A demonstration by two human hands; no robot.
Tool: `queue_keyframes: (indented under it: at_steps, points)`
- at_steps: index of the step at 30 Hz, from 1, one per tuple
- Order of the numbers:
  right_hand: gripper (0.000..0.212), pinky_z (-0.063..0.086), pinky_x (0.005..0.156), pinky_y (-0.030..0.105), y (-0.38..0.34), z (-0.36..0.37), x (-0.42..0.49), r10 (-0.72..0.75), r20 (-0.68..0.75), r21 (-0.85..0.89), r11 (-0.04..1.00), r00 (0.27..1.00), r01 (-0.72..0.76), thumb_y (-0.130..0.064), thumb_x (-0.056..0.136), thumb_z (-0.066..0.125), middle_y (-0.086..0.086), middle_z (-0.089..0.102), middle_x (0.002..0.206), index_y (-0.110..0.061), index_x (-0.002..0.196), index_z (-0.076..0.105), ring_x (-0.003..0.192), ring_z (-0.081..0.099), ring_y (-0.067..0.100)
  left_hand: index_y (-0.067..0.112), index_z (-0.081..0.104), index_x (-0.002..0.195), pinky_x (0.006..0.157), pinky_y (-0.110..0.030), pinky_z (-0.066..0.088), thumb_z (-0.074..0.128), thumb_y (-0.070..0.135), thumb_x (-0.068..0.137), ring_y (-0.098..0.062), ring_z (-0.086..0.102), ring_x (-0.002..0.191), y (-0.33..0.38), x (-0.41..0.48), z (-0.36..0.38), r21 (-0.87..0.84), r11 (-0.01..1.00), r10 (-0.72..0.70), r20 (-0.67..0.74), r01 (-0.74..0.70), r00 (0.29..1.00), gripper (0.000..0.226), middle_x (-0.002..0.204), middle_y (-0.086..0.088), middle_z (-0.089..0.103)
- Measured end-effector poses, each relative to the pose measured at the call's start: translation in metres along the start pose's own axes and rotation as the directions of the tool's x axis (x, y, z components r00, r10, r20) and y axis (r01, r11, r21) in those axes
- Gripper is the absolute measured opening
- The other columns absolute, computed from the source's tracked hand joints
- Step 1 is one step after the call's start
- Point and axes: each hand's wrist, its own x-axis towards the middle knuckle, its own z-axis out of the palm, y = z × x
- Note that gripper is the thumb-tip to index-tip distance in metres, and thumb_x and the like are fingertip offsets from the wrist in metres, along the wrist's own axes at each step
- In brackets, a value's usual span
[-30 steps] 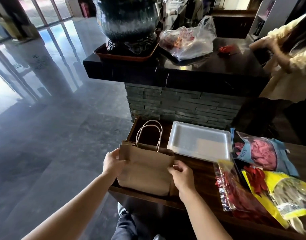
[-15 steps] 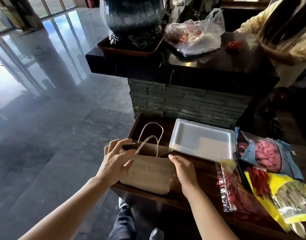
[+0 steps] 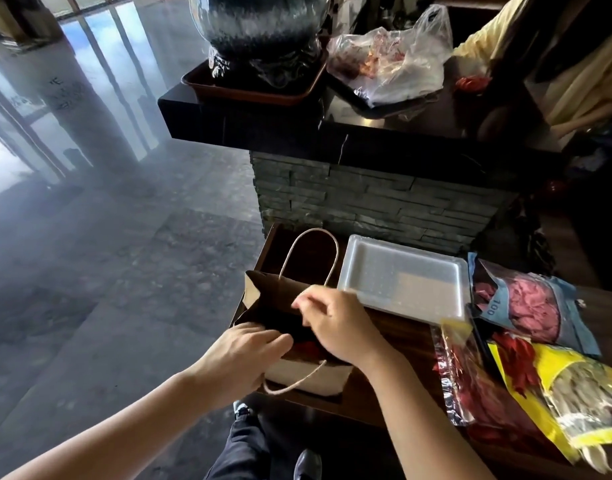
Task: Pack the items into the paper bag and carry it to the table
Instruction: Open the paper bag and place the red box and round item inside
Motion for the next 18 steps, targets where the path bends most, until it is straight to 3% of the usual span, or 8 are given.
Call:
queue_keyframes:
  at_steps: [2, 4, 8, 11, 14, 16, 18]
  points:
    - [0.03, 0.05, 0.075, 0.023, -0.005, 0.008, 0.015, 0.121, 0.303, -0.188, 0.98, 0.945, -0.065, -0.025, 0.095, 0.044, -0.002, 0.074, 0.102, -0.025, 0.107, 0.071, 0.087, 0.065, 0.011, 0.019, 0.052, 0.084, 0.042, -0.028, 0.045, 0.069, 0.003, 0.054, -0.021, 0.058, 0.05, 0.005, -0.002, -0.008, 0.048, 0.998, -0.043, 0.137, 0.037, 0.99, 0.038, 0.063, 0.005, 0.059]
    - [0.034, 0.05, 0.082, 0.03, -0.008, 0.016, 0.026, 0.241, 0.46, -0.354, 0.932, 0.855, -0.072, -0.016, 0.094, 0.042, 0.007, 0.067, 0.119, -0.019, 0.116, 0.067, 0.103, 0.062, 0.024, 0.022, 0.045, 0.095, 0.048, -0.032, 0.047, 0.066, 0.007, 0.069, -0.022, 0.062, 0.057, 0.011, -0.004, -0.013, 0.084, 0.995, -0.073, 0.236, 0.054, 0.969, 0.037, 0.07, 0.004, 0.061]
    - [0.028, 0.049, 0.067, 0.036, -0.01, 0.02, 0.041, 0.401, 0.449, -0.635, 0.772, 0.799, -0.03, -0.004, 0.086, 0.05, 0.012, 0.064, 0.103, -0.01, 0.109, 0.065, 0.085, 0.06, 0.03, 0.023, 0.034, 0.111, 0.059, -0.037, 0.048, 0.049, -0.002, 0.079, -0.026, 0.06, 0.066, 0.026, -0.01, -0.023, 0.093, 0.995, -0.073, 0.353, 0.043, 0.933, 0.043, 0.077, -0.001, 0.058]
    - [0.062, 0.054, 0.087, 0.043, -0.002, 0.011, 0.054, 0.451, 0.412, -0.686, 0.725, 0.792, -0.056, 0.0, 0.081, 0.06, 0.012, 0.057, 0.13, -0.025, 0.137, 0.053, 0.112, 0.059, 0.035, 0.018, 0.042, 0.122, 0.067, -0.037, 0.048, 0.045, 0.004, 0.09, -0.028, 0.062, 0.077, 0.032, -0.01, -0.032, 0.067, 0.996, -0.084, 0.456, 0.059, 0.886, 0.035, 0.089, -0.007, 0.064]
    - [0.09, 0.037, 0.109, 0.05, 0.007, 0.002, 0.059, 0.459, 0.436, -0.716, 0.698, 0.774, -0.011, 0.001, 0.078, 0.065, 0.012, 0.038, 0.151, -0.041, 0.149, 0.028, 0.137, 0.037, 0.038, 0.018, 0.051, 0.124, 0.077, -0.037, 0.051, 0.042, 0.007, 0.093, -0.026, 0.063, 0.089, 0.031, -0.007, -0.043, 0.064, 0.995, -0.098, 0.527, 0.075, 0.844, 0.034, 0.102, -0.006, 0.067]
    - [0.098, 0.026, 0.114, 0.052, 0.01, 0.0, 0.06, 0.451, 0.476, -0.747, 0.661, 0.755, 0.076, -0.003, 0.077, 0.069, 0.011, 0.027, 0.157, -0.043, 0.151, 0.018, 0.142, 0.026, 0.038, 0.019, 0.054, 0.122, 0.081, -0.039, 0.051, 0.043, 0.009, 0.094, -0.026, 0.063, 0.092, 0.032, -0.007, -0.049, 0.036, 0.996, -0.085, 0.542, 0.079, 0.836, 0.032, 0.105, -0.006, 0.068]
    - [0.106, 0.025, 0.114, 0.054, 0.01, 0.001, 0.057, 0.462, 0.503, -0.764, 0.633, 0.73, 0.125, -0.009, 0.073, 0.075, 0.009, 0.02, 0.16, -0.042, 0.152, 0.012, 0.143, 0.023, 0.037, 0.019, 0.054, 0.123, 0.083, -0.039, 0.051, 0.043, 0.01, 0.094, -0.026, 0.063, 0.096, 0.032, -0.007, -0.054, -0.01, 0.995, -0.074, 0.559, 0.096, 0.826, 0.032, 0.11, -0.005, 0.067]
